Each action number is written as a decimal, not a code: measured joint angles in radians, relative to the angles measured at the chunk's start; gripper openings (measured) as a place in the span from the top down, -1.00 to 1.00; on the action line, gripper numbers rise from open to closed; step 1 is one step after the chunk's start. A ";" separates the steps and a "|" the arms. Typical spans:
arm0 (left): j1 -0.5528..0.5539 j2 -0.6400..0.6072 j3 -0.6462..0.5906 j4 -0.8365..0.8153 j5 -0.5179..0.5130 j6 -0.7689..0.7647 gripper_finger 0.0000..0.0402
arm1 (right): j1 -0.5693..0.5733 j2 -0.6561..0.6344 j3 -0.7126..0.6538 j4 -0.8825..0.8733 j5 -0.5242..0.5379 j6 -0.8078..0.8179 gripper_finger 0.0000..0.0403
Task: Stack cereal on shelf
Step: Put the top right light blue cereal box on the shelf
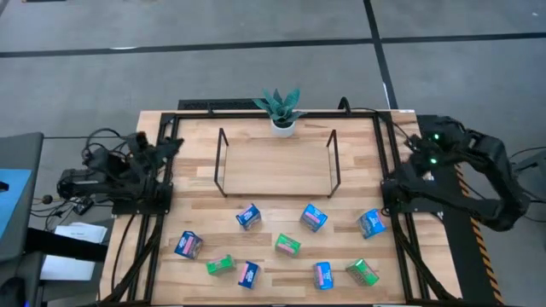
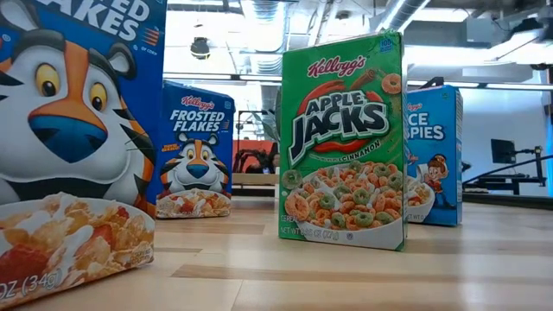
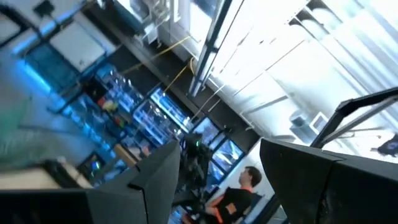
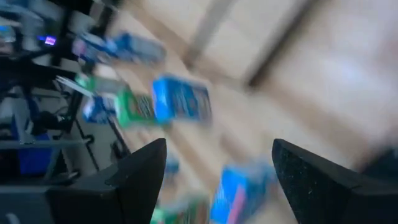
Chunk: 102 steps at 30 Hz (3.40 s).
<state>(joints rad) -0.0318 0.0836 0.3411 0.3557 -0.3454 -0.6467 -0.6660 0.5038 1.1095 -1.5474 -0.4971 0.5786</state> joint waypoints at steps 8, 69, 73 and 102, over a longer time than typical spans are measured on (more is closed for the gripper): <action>0.000 0.161 0.143 -0.006 -0.049 0.156 -0.07 | 0.004 -0.075 0.075 0.282 -0.184 0.269 -0.58; 0.001 0.342 0.242 -0.126 -0.061 0.168 -0.07 | 1.231 0.568 0.160 0.062 0.551 0.978 -0.58; 0.001 0.342 0.242 -0.126 -0.061 0.168 -0.07 | 1.304 0.571 0.078 0.108 0.546 1.080 -0.58; 0.000 0.342 0.242 -0.174 -0.058 0.165 -0.07 | 1.377 0.747 0.024 0.160 0.468 1.072 -0.95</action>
<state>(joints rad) -0.0315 0.4257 0.5827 0.1814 -0.4038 -0.4820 0.7113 1.2511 1.1336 -1.3876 -0.0288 1.6508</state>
